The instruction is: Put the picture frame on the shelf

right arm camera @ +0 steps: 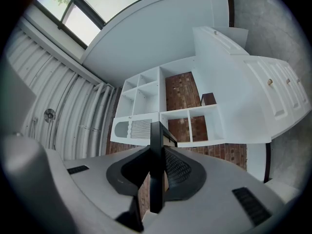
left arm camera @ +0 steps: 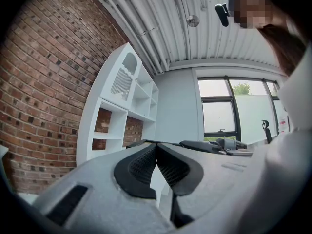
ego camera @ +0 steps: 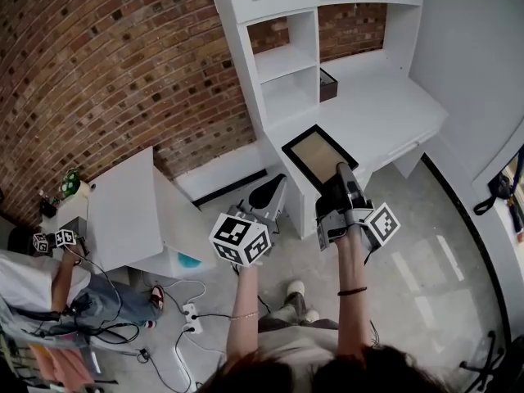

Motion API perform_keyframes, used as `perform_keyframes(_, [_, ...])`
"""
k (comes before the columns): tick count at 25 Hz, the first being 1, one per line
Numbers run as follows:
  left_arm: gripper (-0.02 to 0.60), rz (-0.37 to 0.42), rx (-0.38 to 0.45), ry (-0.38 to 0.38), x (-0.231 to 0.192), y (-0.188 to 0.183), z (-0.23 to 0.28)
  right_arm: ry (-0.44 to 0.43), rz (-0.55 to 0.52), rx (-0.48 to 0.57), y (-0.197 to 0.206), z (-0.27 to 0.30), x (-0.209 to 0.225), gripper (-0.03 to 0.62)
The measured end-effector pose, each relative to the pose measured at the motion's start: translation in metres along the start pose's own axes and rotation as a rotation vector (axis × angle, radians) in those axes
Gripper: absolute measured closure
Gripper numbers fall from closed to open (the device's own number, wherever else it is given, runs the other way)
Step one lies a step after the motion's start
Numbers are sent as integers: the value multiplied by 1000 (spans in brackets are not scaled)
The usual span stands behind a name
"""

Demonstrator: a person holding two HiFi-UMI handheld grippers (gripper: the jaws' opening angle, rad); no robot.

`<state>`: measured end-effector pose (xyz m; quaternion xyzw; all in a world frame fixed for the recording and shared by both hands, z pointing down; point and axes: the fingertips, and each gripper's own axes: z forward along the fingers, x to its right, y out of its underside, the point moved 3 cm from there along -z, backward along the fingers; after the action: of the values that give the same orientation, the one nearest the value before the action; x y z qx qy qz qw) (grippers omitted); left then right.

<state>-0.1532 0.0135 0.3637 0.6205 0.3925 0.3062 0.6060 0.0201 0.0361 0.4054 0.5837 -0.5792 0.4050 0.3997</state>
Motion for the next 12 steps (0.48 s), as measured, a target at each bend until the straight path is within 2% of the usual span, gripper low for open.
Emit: perform_keyframes(12, [571, -10, 11, 12, -46, 1, 43, 11, -11, 1, -9, 51, 25, 523])
